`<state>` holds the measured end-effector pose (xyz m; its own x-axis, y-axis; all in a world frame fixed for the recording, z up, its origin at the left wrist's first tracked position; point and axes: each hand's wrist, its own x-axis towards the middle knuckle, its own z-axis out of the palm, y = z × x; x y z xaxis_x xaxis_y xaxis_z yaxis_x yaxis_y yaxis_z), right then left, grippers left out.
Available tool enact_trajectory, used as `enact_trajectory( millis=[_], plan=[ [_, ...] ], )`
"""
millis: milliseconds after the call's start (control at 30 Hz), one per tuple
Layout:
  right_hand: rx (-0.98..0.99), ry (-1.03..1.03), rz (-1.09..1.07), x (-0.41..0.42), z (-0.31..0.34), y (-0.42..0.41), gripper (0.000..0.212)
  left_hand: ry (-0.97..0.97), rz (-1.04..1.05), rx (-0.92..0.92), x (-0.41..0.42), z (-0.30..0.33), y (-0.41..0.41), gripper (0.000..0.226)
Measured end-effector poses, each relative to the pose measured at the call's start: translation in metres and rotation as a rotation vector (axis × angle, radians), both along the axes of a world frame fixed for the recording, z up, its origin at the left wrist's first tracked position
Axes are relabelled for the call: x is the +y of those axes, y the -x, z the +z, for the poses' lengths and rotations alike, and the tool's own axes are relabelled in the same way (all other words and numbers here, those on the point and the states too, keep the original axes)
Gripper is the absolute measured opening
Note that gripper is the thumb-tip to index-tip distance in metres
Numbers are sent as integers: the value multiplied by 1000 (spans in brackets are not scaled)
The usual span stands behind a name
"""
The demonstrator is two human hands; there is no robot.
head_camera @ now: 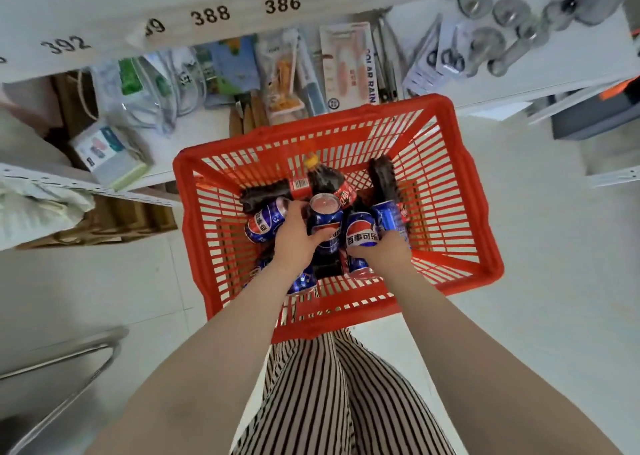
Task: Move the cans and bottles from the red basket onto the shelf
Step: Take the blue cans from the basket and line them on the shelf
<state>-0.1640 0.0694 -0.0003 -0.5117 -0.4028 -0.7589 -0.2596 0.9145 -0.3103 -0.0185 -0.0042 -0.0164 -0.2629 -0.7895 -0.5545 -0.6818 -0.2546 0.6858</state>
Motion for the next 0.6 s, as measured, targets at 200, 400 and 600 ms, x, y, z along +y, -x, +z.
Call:
enact_trajectory(
  millis=[200, 400, 600],
  plan=[
    [-337, 278, -396, 23, 119, 34, 46, -131, 87, 225, -13, 111, 13, 57],
    [-319, 495, -614, 101, 224, 77, 63, -278, 19, 386, 11, 214, 73, 45],
    [-230, 671, -816, 233, 291, 130, 59, -372, -222, 446, 102, 282, 169, 46]
  ],
)
